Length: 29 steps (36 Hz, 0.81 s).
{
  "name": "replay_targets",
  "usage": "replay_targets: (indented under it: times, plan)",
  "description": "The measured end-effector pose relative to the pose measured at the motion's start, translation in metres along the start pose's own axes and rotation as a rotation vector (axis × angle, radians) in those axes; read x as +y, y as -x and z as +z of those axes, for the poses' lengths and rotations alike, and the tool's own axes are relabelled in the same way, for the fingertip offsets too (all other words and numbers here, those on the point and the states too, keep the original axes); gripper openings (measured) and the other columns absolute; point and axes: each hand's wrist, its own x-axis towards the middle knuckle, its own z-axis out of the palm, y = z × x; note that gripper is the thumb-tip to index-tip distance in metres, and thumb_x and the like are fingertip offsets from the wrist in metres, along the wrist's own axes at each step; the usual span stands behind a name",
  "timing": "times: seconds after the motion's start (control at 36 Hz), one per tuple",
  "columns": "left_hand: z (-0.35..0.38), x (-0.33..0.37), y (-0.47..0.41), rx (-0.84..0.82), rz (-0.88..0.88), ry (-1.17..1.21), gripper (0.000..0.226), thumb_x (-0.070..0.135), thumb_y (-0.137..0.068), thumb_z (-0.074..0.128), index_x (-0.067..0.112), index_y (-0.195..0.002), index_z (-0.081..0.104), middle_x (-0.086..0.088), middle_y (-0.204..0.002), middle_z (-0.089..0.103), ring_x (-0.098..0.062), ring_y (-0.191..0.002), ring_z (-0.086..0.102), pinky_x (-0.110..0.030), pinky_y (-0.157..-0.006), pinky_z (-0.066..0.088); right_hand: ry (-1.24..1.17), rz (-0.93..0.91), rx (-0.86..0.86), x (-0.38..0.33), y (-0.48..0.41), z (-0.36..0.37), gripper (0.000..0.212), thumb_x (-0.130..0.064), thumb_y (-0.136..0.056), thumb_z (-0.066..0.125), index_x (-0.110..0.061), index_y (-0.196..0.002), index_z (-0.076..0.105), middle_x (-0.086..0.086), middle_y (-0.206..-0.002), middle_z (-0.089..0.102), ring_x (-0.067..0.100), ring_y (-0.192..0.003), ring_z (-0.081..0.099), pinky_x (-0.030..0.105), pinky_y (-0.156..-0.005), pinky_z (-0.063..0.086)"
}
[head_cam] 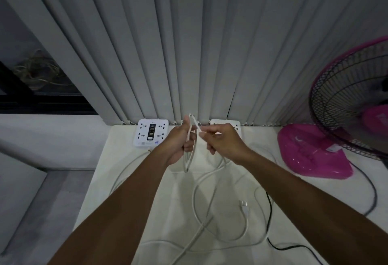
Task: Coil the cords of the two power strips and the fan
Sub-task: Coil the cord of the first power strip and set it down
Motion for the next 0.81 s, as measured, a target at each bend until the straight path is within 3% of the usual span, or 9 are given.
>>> replay_targets:
  times: [0.06,0.14,0.22,0.31,0.42,0.5,0.61,0.69,0.81]
  plan:
    - [0.003,0.003,-0.001,0.035,0.017,-0.039,0.052,0.056,-0.099,0.041,0.008,-0.107,0.059,0.000,-0.059,0.044,-0.010,-0.042,0.027,-0.026,-0.046,0.021,-0.039,-0.050,0.066,0.004,0.008,0.006,0.014,-0.014,-0.085,0.081,-0.009,-0.098,0.079,0.003,-0.057,0.068,0.014,-0.042,0.061,0.025,-0.047,0.052]
    - [0.006,0.007,-0.001,0.069,0.023,-0.171,0.041,0.047,-0.097,0.052,0.007,-0.101,0.059,0.001,-0.053,0.045,-0.010,-0.039,0.032,-0.024,-0.045,0.025,-0.115,-0.102,0.141,0.013,0.019,0.017,0.019,-0.008,-0.078,0.086,0.000,-0.093,0.079,0.009,-0.066,0.069,0.017,-0.045,0.066,0.026,-0.044,0.054]
    - [0.008,0.010,-0.001,0.084,0.006,-0.169,0.027,0.036,-0.101,0.052,0.009,-0.097,0.057,0.000,-0.062,0.053,-0.011,-0.038,0.033,-0.025,-0.045,0.027,-0.183,-0.096,0.154,0.024,0.027,0.024,0.018,-0.016,-0.078,0.087,-0.007,-0.092,0.081,0.015,-0.072,0.072,0.027,-0.052,0.070,0.031,-0.045,0.056]
    - [0.008,0.012,-0.002,0.081,-0.002,-0.064,0.029,0.036,-0.104,0.043,0.012,-0.095,0.057,-0.001,-0.061,0.049,-0.014,-0.045,0.038,-0.028,-0.051,0.035,-0.250,-0.019,0.160,0.040,0.031,0.028,0.014,-0.033,-0.085,0.079,-0.019,-0.085,0.077,0.009,-0.068,0.072,0.029,-0.056,0.072,0.033,-0.050,0.058]
    - [0.005,0.012,0.000,0.056,-0.018,0.061,0.041,0.044,-0.104,0.036,0.011,-0.094,0.058,0.001,-0.048,0.039,-0.017,-0.052,0.044,-0.034,-0.066,0.051,-0.147,0.073,0.391,0.056,0.026,0.023,0.024,-0.043,-0.086,0.075,-0.027,-0.101,0.067,-0.001,-0.088,0.072,0.012,-0.078,0.070,0.027,-0.072,0.057]
    - [0.004,0.012,0.005,-0.017,-0.047,0.141,0.039,0.045,-0.103,0.037,0.013,-0.093,0.056,0.002,-0.049,0.034,-0.015,-0.044,0.041,-0.031,-0.053,0.047,-0.029,0.162,0.295,0.049,0.017,0.015,0.062,-0.052,-0.076,0.082,-0.032,-0.129,0.056,-0.008,-0.115,0.062,0.009,-0.099,0.063,0.020,-0.082,0.050]
    - [0.005,0.011,0.009,-0.088,-0.052,0.178,0.037,0.046,-0.103,0.037,0.017,-0.085,0.051,0.005,-0.049,0.027,-0.009,-0.037,0.022,-0.022,-0.040,0.026,-0.110,0.246,0.047,0.039,0.009,0.007,0.090,-0.048,-0.073,0.085,-0.033,-0.150,0.040,-0.004,-0.140,0.054,0.018,-0.118,0.062,0.042,-0.105,0.051]
    - [0.005,0.011,0.011,-0.108,-0.050,0.223,0.037,0.045,-0.104,0.037,0.016,-0.084,0.049,0.006,-0.047,0.026,-0.007,-0.034,0.018,-0.022,-0.038,0.018,-0.152,0.215,-0.014,0.038,0.006,0.004,0.094,-0.038,-0.074,0.087,-0.032,-0.153,0.036,-0.004,-0.143,0.053,0.007,-0.106,0.068,0.044,-0.099,0.056]
    - [0.002,0.010,0.013,-0.126,-0.060,0.258,0.036,0.044,-0.103,0.039,0.015,-0.085,0.050,0.005,-0.048,0.025,-0.006,-0.034,0.018,-0.023,-0.041,0.013,-0.097,0.197,-0.026,0.039,0.001,0.005,0.111,-0.048,-0.058,0.091,-0.038,-0.152,0.033,-0.010,-0.140,0.048,0.010,-0.108,0.069,0.032,-0.083,0.058]
